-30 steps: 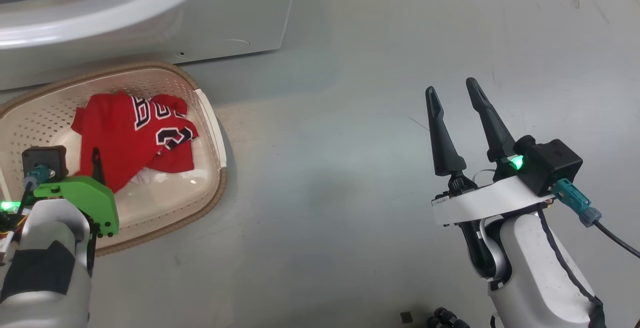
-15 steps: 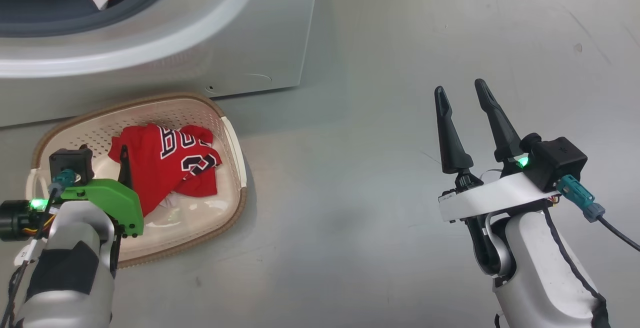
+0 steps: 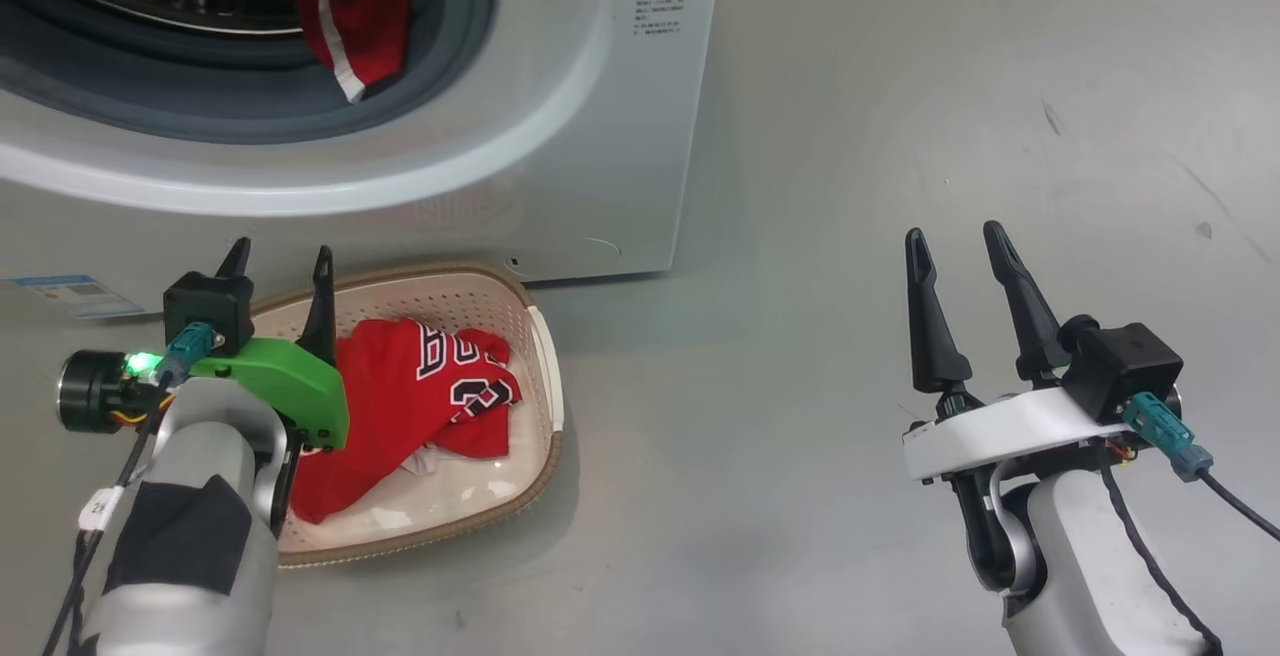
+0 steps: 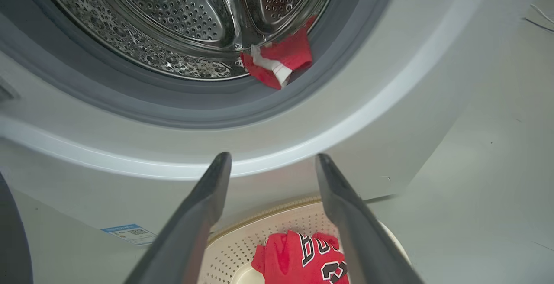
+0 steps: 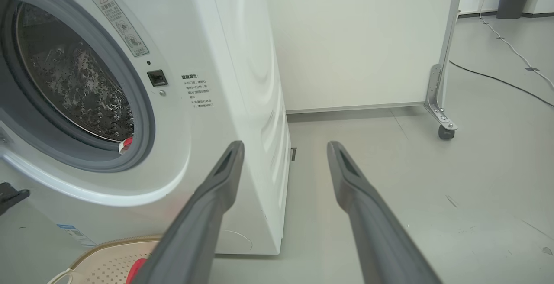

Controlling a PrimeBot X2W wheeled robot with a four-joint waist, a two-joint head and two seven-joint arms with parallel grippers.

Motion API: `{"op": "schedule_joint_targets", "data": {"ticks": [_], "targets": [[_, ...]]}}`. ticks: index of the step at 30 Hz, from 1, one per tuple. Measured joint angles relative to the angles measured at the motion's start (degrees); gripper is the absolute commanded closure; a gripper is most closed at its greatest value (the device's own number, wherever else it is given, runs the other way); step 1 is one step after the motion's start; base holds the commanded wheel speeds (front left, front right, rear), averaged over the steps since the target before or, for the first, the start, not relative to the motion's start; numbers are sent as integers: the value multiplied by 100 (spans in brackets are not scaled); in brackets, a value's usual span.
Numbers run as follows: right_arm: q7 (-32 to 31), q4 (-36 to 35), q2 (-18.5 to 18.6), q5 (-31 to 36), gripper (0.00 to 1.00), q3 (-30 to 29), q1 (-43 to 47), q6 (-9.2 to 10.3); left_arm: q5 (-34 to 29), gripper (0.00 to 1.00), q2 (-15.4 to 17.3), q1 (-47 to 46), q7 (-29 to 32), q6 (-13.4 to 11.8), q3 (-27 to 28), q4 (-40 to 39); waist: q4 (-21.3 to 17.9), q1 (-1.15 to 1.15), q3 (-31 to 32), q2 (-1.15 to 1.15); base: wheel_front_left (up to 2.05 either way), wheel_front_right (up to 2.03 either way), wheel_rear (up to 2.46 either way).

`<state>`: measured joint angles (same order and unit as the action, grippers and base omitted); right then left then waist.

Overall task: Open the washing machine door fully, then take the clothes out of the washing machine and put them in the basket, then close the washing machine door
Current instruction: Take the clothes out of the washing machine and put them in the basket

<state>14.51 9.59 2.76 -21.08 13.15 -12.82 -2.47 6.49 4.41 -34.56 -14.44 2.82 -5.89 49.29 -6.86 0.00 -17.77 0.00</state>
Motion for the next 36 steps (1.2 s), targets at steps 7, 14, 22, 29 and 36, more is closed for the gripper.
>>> {"op": "schedule_joint_targets", "data": {"ticks": [7, 14, 22, 29, 36], "targets": [[0, 63, 0, -1, 0, -27, 259, -45, 20, 0, -58, 498, 0, -1, 55, -668, 277, 0, 463, 0, 0, 0, 0], [0, 93, -1, -1, 0, -71, 516, -52, 115, 0, -135, 1009, 0, -10, 136, -1293, 479, 0, 907, 0, 0, 0, 0], [0, 109, -2, -1, 0, -49, 781, -99, 132, 0, -153, 1629, 0, -15, 130, -1845, 601, 0, 1309, 0, 0, 0, 0], [0, 96, -7, -1, 0, -26, 919, -100, 163, 0, -169, 2108, 0, -86, 141, -2252, 620, 0, 1509, 0, 0, 0, 0], [0, 68, -7, 0, 0, -23, 979, -100, 209, 0, -176, 2362, 0, -110, 141, -2525, 611, 0, 1533, 0, 0, 0, 0]]}}
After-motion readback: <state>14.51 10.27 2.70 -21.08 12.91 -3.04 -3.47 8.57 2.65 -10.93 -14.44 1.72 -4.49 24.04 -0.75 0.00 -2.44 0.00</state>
